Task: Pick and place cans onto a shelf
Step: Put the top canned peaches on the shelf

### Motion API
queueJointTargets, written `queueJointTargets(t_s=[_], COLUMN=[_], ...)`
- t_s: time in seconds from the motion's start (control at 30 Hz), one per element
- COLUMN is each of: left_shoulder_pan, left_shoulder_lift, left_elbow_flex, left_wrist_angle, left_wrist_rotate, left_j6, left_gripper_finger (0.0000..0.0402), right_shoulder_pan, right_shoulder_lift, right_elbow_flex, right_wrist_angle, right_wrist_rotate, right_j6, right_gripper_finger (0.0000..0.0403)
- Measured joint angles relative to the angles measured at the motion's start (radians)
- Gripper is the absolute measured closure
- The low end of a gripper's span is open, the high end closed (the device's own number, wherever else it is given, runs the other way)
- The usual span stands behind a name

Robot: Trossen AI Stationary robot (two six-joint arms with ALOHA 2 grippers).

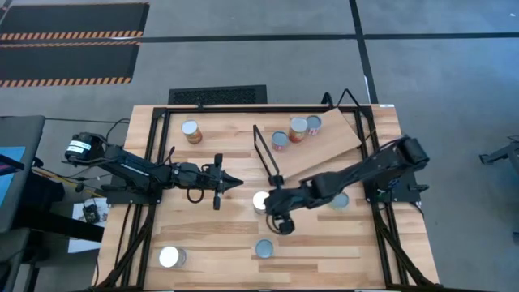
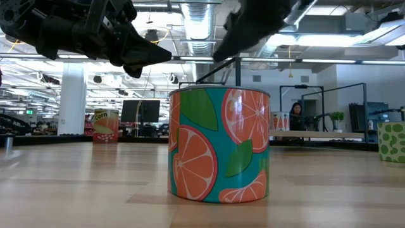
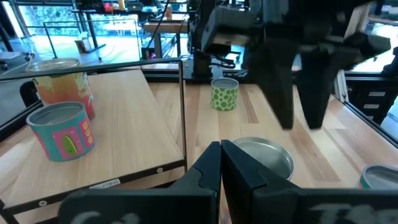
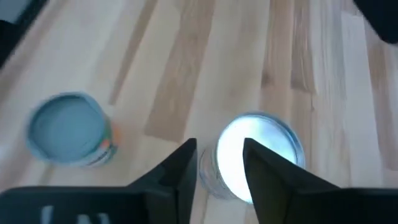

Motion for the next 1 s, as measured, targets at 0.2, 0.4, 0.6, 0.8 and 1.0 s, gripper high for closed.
queueJointTargets(t_s=[0.2,0.4,0.6,0.8,1.0], left_shoulder_pan=[0.0,0.0,0.0,0.0,0.0], left_shoulder_lift=[0.0,0.0,0.0,0.0,0.0], left_elbow_flex=[0.0,0.0,0.0,0.0,0.0], left_wrist_angle=[-0.003,-0.006,-0.004,-0.004,-0.003], left_wrist_rotate=[-0.001,-0.001,-0.001,-0.001,-0.001], left_j6=[-0.001,-0.006,-0.005,-0.004,-0.003], left_gripper_finger=[0.0401,0.0401,0.0401,0.0401,0.0401], right_shoulder_pan=[-0.002,-0.003,-0.009,-0.01,0.02], right_shoulder_lift=[0.082,0.105,0.104,0.103,0.012], right_elbow_flex=[0.042,0.054,0.054,0.055,0.05], right_wrist_angle=[-0.08,-0.112,-0.114,-0.125,-0.192], right_wrist_rotate=[0.044,0.045,0.043,0.023,-0.056], right_j6=[-0.055,-0.084,-0.089,-0.059,0.062], right_gripper_finger=[0.0235,0.0268,0.036,0.0387,0.0397])
